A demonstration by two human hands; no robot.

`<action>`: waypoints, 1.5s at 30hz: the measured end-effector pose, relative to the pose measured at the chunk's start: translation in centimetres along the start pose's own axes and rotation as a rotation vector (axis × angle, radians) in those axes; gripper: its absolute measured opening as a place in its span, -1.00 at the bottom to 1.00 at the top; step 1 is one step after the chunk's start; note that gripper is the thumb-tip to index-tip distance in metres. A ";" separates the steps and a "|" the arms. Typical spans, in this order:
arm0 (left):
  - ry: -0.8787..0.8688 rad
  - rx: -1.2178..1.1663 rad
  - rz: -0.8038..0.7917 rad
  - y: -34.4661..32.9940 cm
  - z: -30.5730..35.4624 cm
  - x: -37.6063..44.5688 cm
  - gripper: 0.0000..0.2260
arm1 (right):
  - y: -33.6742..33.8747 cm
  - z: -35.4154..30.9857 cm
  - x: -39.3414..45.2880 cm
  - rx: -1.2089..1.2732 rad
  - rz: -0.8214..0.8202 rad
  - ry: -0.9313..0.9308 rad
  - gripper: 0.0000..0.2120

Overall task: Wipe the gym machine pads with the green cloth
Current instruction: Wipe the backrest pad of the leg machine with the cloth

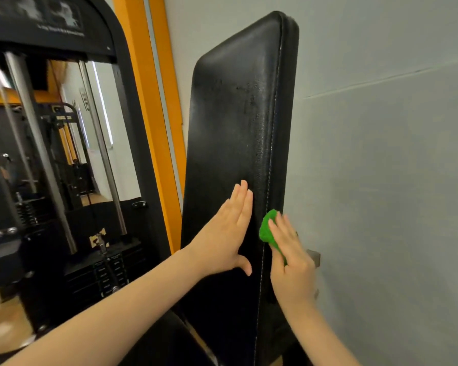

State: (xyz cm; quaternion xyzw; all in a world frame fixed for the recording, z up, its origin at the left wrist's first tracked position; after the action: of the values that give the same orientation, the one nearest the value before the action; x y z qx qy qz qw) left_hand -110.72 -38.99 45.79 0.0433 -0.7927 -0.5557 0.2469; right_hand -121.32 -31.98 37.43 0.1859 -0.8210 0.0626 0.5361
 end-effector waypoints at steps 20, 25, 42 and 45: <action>0.087 -0.181 -0.030 -2.2 -0.4 -1.7 0.02 | 2.9 -2.8 15.3 -0.392 -0.141 0.481 -0.52; 0.055 -0.200 -0.015 -2.2 -0.7 -1.6 0.01 | 1.9 0.9 0.6 -0.257 -0.330 0.406 -0.40; 0.008 -0.153 -0.045 -3.3 -1.3 -1.5 0.23 | -0.6 1.0 -5.1 -0.008 0.007 -0.026 -0.63; 0.016 -0.138 -0.050 -3.5 -1.4 -1.5 0.25 | -0.5 1.9 -12.2 -0.026 -0.085 -0.061 -0.54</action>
State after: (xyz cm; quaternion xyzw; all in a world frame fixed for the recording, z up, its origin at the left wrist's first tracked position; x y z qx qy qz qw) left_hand -109.52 -40.97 42.53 0.0505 -0.7492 -0.6145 0.2418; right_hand -118.46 -30.15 25.58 0.2153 -0.8290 0.0234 0.5156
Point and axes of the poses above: each hand's wrist, its own x-axis towards the middle knuckle, its own y-axis out of the back of the hand, z = x × y, the point moved 2 cm from there along x, towards the middle knuckle, and after that the axes turned 2 degrees about -z, right-handed, at the moved point
